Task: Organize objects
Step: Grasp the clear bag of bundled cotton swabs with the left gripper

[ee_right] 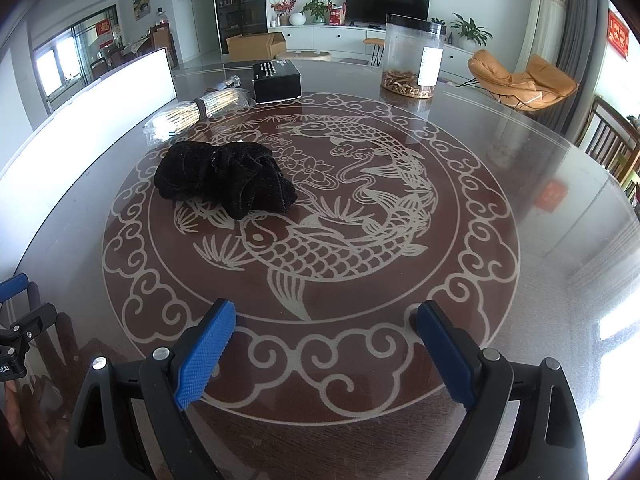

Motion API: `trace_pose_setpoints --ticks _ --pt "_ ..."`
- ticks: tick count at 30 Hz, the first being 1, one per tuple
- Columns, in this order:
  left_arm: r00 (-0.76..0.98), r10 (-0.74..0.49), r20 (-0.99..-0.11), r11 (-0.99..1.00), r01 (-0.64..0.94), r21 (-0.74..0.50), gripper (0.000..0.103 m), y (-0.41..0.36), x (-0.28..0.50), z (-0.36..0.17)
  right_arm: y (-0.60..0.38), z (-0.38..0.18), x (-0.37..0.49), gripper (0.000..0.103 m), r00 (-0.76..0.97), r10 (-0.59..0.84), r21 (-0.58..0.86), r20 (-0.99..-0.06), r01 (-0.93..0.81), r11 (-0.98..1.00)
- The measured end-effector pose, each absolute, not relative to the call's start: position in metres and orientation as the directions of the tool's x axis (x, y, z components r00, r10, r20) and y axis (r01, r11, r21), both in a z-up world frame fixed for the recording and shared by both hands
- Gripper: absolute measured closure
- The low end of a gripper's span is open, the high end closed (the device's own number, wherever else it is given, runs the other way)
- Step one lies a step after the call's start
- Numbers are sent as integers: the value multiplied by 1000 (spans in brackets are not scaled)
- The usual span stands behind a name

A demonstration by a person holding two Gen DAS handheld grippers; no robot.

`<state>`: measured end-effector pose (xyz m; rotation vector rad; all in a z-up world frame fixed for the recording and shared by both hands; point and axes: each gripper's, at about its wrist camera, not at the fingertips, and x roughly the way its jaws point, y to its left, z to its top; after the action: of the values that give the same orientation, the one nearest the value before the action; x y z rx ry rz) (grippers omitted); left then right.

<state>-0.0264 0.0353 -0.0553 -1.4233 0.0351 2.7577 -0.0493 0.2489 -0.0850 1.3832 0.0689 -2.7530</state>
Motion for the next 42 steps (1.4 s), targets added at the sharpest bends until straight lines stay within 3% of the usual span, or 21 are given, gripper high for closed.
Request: trace_pose_setpoints --ticks 7,12,21,22,25,26,29,38,40,41,42 --pt "-551 36 -834 -998 -66 0 0 34 -30 -53 249 -85 -49 10 -595 -35 -13 -803 76 -997" --pt "-560 203 -803 -979 -134 -154 0 24 -51 -29 249 -85 -49 10 -595 -35 -13 -803 76 -997" --pt "-602 128 -788 -953 -294 70 0 102 -211 -1 249 -86 -49 9 -594 -38 -11 -803 80 -997" --pt "-597 105 -795 -950 -296 97 3 110 -227 -7 248 -85 -49 9 -594 -36 -14 -803 80 -997" --pt "-548 60 -835 -955 -276 112 39 120 -265 -28 248 -86 -49 9 -594 -36 -14 -803 79 -997" --pt "-533 61 -844 -957 -271 101 65 120 -272 -34 248 -86 -49 9 -595 -35 -15 -803 79 -997" --pt "-563 56 -825 -956 -268 118 68 120 -264 -35 248 -86 -50 9 -595 -34 -16 -803 79 -997" --pt "-534 132 -835 -969 -247 5 64 56 -118 -36 247 -85 -50 9 -596 -31 -21 -802 80 -997" --pt "-524 130 -842 -968 -250 6 44 50 -109 -39 247 -86 -50 9 -597 -30 -24 -802 83 -996" --pt "-526 119 -842 -969 -248 18 24 50 -110 -40 247 -86 -51 9 -597 -30 -25 -802 83 -996" --pt "-538 107 -836 -970 -242 32 15 52 -112 -41 247 -86 -51 9 -596 -32 -22 -802 83 -996"
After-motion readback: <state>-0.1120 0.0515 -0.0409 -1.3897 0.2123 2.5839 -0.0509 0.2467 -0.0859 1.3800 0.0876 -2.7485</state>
